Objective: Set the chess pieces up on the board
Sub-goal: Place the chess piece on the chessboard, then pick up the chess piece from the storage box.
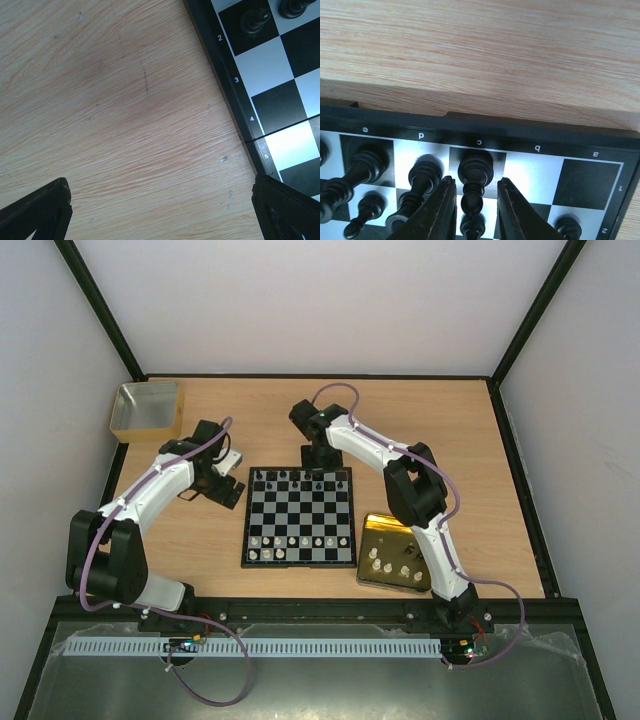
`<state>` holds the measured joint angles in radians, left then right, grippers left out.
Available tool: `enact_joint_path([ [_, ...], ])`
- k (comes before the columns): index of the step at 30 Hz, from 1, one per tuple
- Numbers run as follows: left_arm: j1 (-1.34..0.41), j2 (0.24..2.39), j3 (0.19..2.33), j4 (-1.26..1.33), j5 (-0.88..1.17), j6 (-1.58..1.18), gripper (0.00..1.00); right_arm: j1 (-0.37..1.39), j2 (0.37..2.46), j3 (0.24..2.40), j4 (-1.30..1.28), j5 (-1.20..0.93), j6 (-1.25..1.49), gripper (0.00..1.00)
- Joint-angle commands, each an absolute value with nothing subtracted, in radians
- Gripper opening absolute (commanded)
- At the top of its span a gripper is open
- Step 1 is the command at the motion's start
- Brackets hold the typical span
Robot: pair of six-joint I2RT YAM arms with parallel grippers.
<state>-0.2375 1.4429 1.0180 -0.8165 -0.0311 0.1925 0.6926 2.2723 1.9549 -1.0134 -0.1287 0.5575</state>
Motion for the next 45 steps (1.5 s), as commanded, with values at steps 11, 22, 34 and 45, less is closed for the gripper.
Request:
enact_joint_path([
  [11, -0.242, 1.439, 1.006, -0.816, -0.028, 0.186, 0.98, 0.661, 2.237, 2.135, -1.156, -0.004, 0.552, 0.25],
  [22, -0.244, 1.446, 1.007, -0.820, -0.024, 0.188, 0.98, 0.594, 1.578, 1.262, -0.994, -0.026, 0.675, 0.25],
  [34, -0.244, 1.451, 1.010, -0.825, -0.029, 0.186, 0.98, 0.583, 1.198, 0.805, -0.977, -0.079, 0.783, 0.33],
  [45, -0.243, 1.445, 1.011, -0.830, -0.037, 0.186, 0.98, 0.564, 1.145, 0.695, -0.949, -0.090, 0.784, 0.34],
])
